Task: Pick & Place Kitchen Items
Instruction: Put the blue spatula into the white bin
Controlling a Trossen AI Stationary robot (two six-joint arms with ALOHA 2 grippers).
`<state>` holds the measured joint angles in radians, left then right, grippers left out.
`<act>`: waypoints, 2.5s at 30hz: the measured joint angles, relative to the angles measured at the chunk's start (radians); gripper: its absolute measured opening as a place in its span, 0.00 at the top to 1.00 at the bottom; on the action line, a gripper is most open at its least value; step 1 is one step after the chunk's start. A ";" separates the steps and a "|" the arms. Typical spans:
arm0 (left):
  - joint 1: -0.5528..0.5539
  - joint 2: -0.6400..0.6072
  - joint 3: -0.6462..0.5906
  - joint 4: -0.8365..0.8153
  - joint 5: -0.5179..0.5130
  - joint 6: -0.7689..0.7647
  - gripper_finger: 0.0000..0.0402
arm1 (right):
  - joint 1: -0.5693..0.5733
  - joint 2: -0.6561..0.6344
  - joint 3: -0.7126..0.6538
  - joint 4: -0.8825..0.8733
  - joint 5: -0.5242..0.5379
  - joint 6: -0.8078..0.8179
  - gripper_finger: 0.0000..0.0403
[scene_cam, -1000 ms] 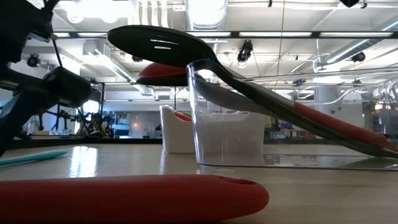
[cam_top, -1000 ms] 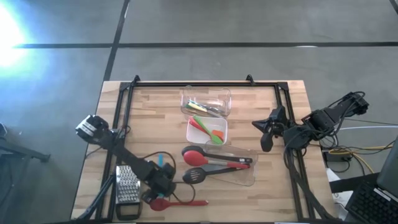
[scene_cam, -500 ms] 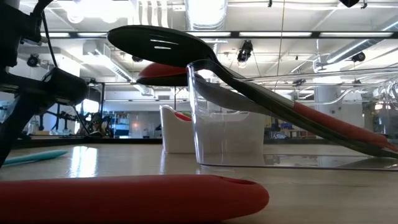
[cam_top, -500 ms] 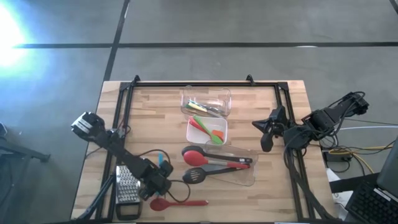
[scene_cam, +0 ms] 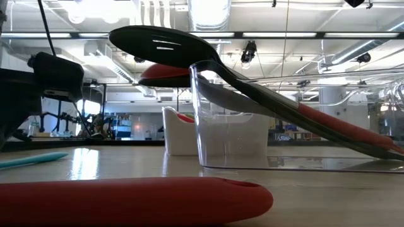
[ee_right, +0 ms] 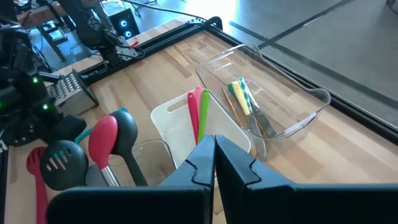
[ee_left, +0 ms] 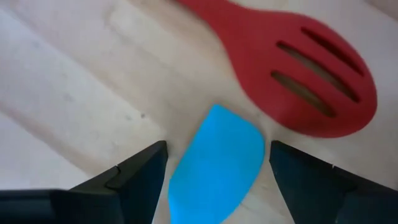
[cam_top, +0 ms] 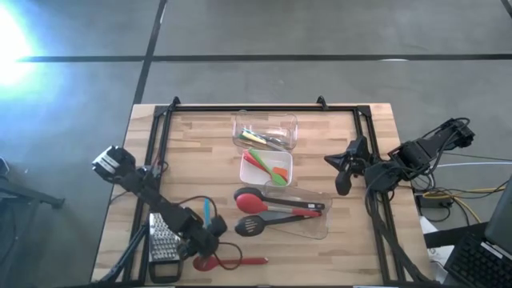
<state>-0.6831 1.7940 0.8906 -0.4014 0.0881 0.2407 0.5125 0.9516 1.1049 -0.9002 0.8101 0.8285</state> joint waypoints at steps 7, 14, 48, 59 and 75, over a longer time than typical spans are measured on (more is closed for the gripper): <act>0.002 0.006 -0.024 0.014 -0.003 0.015 0.28 | 0.000 0.000 0.000 0.000 0.000 -0.003 0.98; 0.003 0.005 -0.027 0.000 -0.013 0.017 0.29 | 0.000 0.000 0.000 0.001 0.000 -0.003 0.98; 0.034 -0.017 0.001 -0.025 -0.048 -0.032 0.81 | 0.000 0.000 0.000 0.002 0.000 -0.002 0.98; 0.036 -0.162 0.132 -0.238 -0.214 -0.078 0.82 | 0.000 0.000 0.000 0.001 0.000 -0.002 0.98; 0.034 -0.457 0.192 -0.426 -0.533 -0.244 0.84 | 0.000 0.000 0.000 0.001 0.000 0.006 0.98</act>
<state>-0.6491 1.3370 1.0824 -0.8277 -0.4448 -0.0036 0.5125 0.9516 1.1053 -0.8989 0.8104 0.8341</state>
